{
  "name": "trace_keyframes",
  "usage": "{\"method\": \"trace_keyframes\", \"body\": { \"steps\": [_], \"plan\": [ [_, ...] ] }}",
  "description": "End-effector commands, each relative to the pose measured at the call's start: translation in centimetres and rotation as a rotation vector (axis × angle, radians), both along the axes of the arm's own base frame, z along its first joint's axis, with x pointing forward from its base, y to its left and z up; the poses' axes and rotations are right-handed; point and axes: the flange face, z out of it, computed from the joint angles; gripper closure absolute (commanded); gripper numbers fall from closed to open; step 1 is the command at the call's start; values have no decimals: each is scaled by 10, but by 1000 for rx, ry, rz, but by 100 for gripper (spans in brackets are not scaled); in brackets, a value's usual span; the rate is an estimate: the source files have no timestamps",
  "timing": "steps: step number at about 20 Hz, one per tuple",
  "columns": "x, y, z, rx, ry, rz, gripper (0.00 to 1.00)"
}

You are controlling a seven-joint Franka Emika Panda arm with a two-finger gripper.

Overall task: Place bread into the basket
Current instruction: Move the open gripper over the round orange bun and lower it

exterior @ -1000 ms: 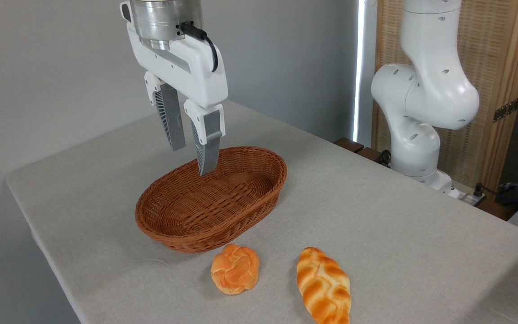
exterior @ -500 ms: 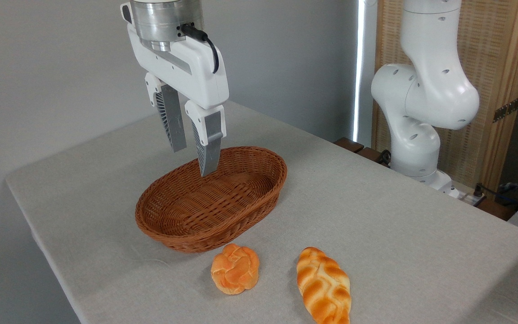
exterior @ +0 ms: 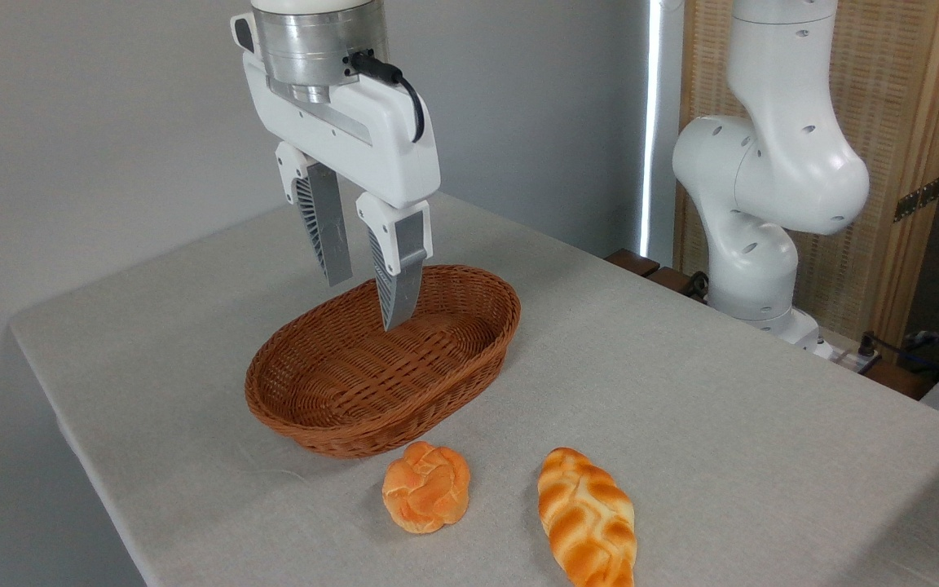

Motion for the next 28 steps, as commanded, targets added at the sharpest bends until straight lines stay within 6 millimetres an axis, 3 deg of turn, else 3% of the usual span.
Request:
{"method": "trace_keyframes", "body": {
  "steps": [1, 5, 9, 15, 22, 28],
  "plan": [
    [-13, 3, 0, -5, 11, -4, 0],
    [-12, 12, -12, -6, 12, 13, 0],
    [-9, 20, -42, 58, -33, 19, 0],
    [-9, 26, -70, 139, -28, -42, 0],
    [-11, 26, -111, 155, -32, -486, 0],
    [-11, 36, -124, 187, -9, -812, 0]
  ]
}}
